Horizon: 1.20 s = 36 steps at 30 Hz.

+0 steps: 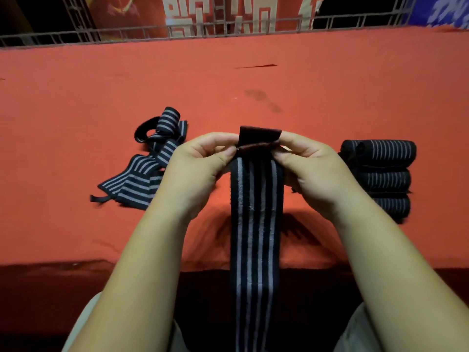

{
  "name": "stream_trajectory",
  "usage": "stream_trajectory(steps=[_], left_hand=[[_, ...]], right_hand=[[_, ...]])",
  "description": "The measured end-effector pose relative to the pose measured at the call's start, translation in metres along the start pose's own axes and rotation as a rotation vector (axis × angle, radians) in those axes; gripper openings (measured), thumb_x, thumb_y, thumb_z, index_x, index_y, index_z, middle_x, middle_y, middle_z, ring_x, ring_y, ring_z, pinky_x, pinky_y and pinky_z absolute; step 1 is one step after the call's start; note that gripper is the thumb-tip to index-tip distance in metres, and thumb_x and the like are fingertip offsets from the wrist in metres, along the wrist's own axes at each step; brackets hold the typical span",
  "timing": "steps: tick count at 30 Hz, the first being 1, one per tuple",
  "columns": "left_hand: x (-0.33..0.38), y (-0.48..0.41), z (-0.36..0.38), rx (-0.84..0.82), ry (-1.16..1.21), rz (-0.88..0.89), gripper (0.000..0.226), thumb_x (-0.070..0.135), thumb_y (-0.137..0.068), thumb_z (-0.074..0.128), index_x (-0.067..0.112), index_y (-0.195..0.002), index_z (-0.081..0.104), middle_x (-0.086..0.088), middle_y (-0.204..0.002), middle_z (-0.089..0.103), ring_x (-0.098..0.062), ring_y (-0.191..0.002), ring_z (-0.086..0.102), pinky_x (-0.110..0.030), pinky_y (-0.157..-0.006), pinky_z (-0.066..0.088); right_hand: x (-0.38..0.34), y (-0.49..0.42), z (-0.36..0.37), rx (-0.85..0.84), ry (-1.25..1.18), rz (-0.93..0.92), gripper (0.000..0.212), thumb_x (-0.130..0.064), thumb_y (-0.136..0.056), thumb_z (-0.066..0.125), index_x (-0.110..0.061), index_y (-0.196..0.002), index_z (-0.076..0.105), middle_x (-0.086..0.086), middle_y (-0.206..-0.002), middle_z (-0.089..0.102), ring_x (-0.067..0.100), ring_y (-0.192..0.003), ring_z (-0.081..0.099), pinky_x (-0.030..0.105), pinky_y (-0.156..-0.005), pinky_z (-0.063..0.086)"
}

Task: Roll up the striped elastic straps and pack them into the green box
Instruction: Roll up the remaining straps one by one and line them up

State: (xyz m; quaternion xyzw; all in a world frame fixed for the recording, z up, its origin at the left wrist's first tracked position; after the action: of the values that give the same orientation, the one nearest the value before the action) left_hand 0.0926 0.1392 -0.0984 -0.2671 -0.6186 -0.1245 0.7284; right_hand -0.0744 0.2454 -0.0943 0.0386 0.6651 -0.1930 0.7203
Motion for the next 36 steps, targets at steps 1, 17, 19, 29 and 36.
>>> stream_trajectory(steps=[1,17,19,29,36], left_hand=[[-0.001,-0.002,-0.001,-0.004,-0.041,0.008,0.023,-0.005,-0.103,0.063,0.006,-0.112,0.08,-0.014,-0.107,0.082,-0.022,-0.098,0.077,-0.028,-0.083,0.059],[-0.007,0.0,0.001,-0.023,-0.082,-0.095,0.026,0.022,-0.109,0.063,0.004,-0.125,0.074,-0.02,-0.118,0.079,-0.029,-0.097,0.076,-0.033,-0.077,0.061],[-0.01,0.003,0.004,-0.07,-0.074,-0.127,0.031,0.031,-0.107,0.067,0.006,-0.122,0.076,-0.017,-0.117,0.08,-0.028,-0.099,0.077,-0.033,-0.077,0.061],[-0.014,0.002,0.009,-0.079,-0.097,-0.03,0.026,0.011,-0.097,0.078,0.009,-0.122,0.077,-0.017,-0.118,0.079,-0.036,-0.118,0.075,-0.062,-0.111,0.053],[-0.016,0.001,0.007,-0.063,-0.098,-0.023,0.026,0.009,-0.097,0.078,0.007,-0.123,0.076,-0.014,-0.118,0.08,-0.033,-0.117,0.076,-0.058,-0.109,0.056]], right_hand=[[0.003,-0.003,-0.001,-0.001,0.005,0.008,0.032,0.007,-0.108,0.049,-0.008,-0.123,0.073,-0.011,-0.071,0.073,-0.002,-0.057,0.064,0.009,-0.053,0.047],[0.01,-0.004,-0.01,-0.019,0.09,-0.083,0.024,0.008,-0.096,0.069,-0.013,-0.106,0.068,0.005,-0.091,0.069,0.001,-0.066,0.062,0.01,-0.058,0.045],[0.009,-0.001,-0.009,-0.028,0.105,-0.095,0.025,0.011,-0.095,0.068,-0.012,-0.106,0.067,0.003,-0.089,0.068,-0.001,-0.065,0.06,0.008,-0.058,0.044],[0.014,0.0,-0.014,-0.006,0.221,-0.109,0.036,-0.023,-0.102,0.073,-0.031,-0.136,0.067,-0.005,-0.11,0.078,0.008,-0.095,0.073,0.021,-0.071,0.055],[0.023,-0.007,-0.016,0.002,0.224,-0.131,0.025,-0.015,-0.103,0.071,-0.01,-0.127,0.074,0.002,-0.12,0.08,0.02,-0.117,0.075,0.042,-0.106,0.058]])
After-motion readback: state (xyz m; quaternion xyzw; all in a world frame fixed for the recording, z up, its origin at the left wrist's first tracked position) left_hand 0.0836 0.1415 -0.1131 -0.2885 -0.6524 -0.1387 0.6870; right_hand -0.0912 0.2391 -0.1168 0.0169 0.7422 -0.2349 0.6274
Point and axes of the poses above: each hand's wrist, its own y-axis away from the middle knuckle, its own z-axis out of the palm, x = y × z, the point moved 4 cm from there along -y, towards the middle knuckle
